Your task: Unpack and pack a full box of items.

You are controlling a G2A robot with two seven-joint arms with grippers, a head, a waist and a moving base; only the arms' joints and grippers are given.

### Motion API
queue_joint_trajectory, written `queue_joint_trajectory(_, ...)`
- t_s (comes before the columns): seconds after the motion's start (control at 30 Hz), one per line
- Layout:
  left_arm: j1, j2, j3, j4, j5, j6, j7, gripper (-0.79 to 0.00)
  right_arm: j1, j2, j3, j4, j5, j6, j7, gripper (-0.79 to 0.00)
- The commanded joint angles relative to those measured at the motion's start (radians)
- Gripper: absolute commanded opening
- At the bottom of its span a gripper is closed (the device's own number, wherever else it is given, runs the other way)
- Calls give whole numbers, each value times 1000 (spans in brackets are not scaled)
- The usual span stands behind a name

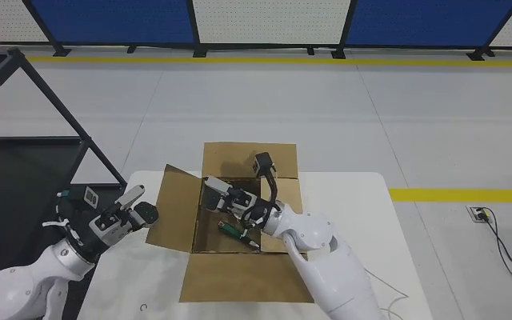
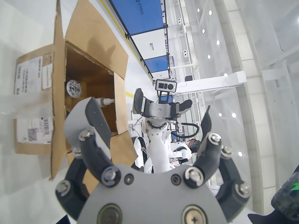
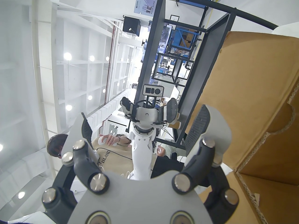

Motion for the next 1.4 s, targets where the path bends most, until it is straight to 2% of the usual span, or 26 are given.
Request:
queue_joint_trajectory(0.0,-8,1,8,-11,1,7,-9,0,-21,6,14,-26,-8,6,1,0)
queue_joint_trajectory(0.27,-98,6,102,13,12,47,-85,0,-105,36,80,-141,-13,22,58,0)
queue_joint_trajectory(0.4,-165,3,194,40,35,66,-101,0,-163,55,127,-232,-25,43,89,0)
queue_joint_trajectory(0.57,-252,-10,332,77,66,78,-67,0,-260,80,196,-359,-57,82,103,0)
queue_joint_trajectory(0.73,-342,-30,498,125,125,87,-56,0,-366,103,266,-468,-79,106,106,0)
queue_joint_trajectory(1.03,-496,-88,735,281,123,106,18,0,-526,133,350,-594,-65,100,128,0)
queue_joint_trajectory(1.37,-500,-90,740,285,125,112,20,0,-532,137,348,-599,-82,118,119,0)
